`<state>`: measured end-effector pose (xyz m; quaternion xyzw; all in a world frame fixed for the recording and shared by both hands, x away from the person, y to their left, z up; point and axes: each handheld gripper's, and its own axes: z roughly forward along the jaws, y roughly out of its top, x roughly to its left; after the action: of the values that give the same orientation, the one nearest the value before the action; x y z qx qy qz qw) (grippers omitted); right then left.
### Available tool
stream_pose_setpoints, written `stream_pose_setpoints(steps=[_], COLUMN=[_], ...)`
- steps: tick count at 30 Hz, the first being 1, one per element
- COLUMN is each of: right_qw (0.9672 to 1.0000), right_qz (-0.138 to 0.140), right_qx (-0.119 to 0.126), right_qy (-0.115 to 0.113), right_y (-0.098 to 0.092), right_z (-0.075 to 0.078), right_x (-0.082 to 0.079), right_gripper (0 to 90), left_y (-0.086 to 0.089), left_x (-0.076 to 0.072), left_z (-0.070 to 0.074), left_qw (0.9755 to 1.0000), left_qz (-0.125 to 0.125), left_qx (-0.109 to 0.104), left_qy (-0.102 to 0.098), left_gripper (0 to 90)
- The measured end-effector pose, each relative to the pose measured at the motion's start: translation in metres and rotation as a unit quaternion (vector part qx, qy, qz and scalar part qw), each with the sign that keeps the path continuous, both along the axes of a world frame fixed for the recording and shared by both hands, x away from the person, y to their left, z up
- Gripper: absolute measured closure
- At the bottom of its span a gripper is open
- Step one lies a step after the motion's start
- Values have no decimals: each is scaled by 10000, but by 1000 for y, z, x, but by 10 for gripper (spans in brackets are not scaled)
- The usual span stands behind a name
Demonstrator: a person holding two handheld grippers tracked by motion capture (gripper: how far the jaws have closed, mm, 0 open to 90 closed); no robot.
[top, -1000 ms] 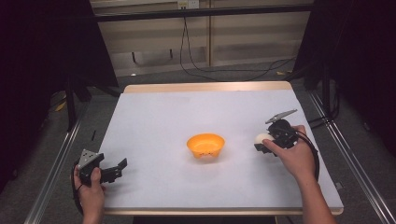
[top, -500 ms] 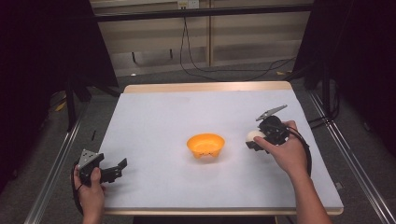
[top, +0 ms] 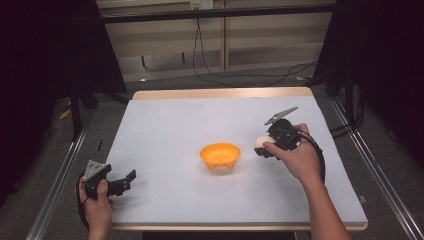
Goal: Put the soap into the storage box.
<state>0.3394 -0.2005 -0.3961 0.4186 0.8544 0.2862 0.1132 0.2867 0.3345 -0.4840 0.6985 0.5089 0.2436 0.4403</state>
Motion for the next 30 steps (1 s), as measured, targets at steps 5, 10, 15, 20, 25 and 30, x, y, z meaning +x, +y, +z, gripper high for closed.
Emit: stream_pose_setpoints(steps=[5, 10, 15, 20, 25, 30], right_qw=[10000, 9998, 9997, 9995, 9992, 9989], right_qz=[76, 170, 242, 324, 403, 459], right_qx=[-18, -12, 7, -18, 7, 15], right_qy=[3, -49, -67, -67, -83, -67], right_y=[9, 16, 24, 31, 37, 45], right_z=[4, 7, 10, 12, 13, 13], right_x=[2, 5, 7, 9, 12, 14], right_gripper=[246, 246, 246, 246, 246, 246], left_y=[0, 0, 0, 0, 0, 0], left_x=[0, 0, 0, 0, 0, 0], left_z=[0, 0, 0, 0, 0, 0], left_qw=[10000, 10000, 10000, 10000, 10000, 10000], left_qz=[-2, 0, 0, -1, 1, 6], left_qx=[-2, -4, -2, -1, 5, 11], left_qy=[1, 1, 3, 3, 4, 6], left_gripper=[9, 9, 9, 9, 10, 10])
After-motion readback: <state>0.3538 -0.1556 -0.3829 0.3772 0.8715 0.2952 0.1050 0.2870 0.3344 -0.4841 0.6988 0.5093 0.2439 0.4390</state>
